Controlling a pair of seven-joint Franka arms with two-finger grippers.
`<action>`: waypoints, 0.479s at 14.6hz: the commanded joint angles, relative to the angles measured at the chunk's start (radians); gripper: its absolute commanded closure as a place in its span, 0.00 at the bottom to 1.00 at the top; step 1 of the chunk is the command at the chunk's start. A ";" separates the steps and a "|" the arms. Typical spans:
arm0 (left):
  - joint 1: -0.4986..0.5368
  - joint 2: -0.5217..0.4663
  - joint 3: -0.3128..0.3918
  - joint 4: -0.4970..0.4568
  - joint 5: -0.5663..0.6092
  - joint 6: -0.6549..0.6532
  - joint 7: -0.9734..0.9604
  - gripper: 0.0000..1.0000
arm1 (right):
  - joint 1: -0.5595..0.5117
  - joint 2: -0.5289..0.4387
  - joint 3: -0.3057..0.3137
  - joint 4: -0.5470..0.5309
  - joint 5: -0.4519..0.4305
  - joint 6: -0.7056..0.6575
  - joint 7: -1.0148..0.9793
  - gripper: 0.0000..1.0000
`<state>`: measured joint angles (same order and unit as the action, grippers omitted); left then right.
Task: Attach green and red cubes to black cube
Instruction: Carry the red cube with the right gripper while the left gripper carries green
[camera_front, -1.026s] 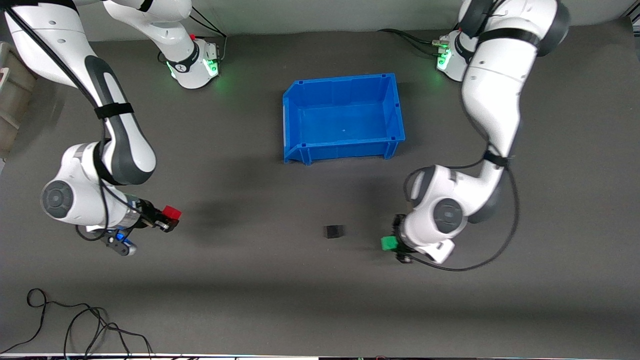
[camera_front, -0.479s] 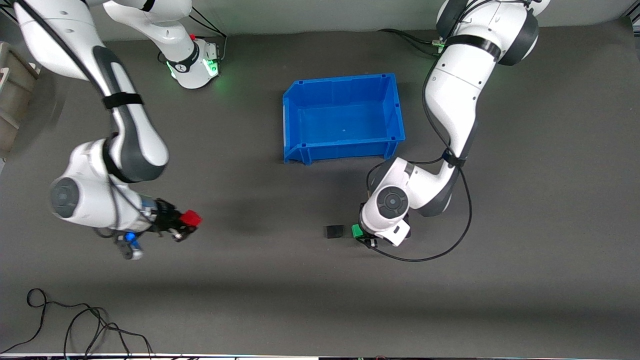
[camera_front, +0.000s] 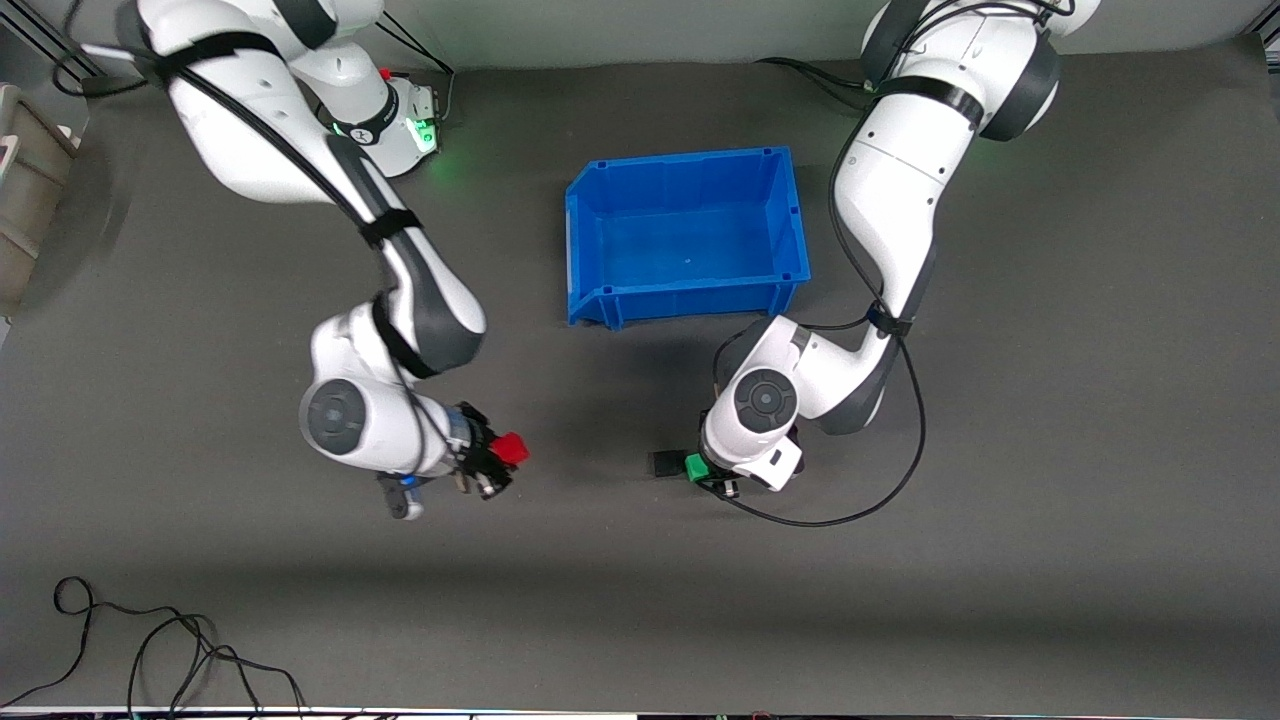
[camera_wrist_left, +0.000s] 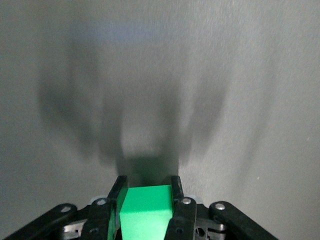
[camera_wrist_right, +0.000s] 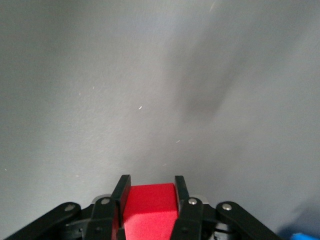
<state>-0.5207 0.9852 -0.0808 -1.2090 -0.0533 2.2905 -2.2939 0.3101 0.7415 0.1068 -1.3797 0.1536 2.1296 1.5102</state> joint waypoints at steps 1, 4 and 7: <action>-0.022 0.030 0.016 0.055 0.017 -0.003 -0.035 1.00 | 0.058 0.067 -0.016 0.096 -0.006 0.024 0.160 1.00; -0.035 0.042 0.016 0.052 0.024 0.018 -0.025 1.00 | 0.082 0.085 -0.018 0.102 -0.050 0.026 0.241 1.00; -0.042 0.044 0.016 0.052 0.036 0.020 -0.029 1.00 | 0.093 0.139 -0.010 0.119 -0.189 0.026 0.390 1.00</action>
<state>-0.5395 1.0055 -0.0799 -1.1911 -0.0347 2.3064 -2.2965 0.3820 0.8198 0.1021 -1.3182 0.0332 2.1609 1.8010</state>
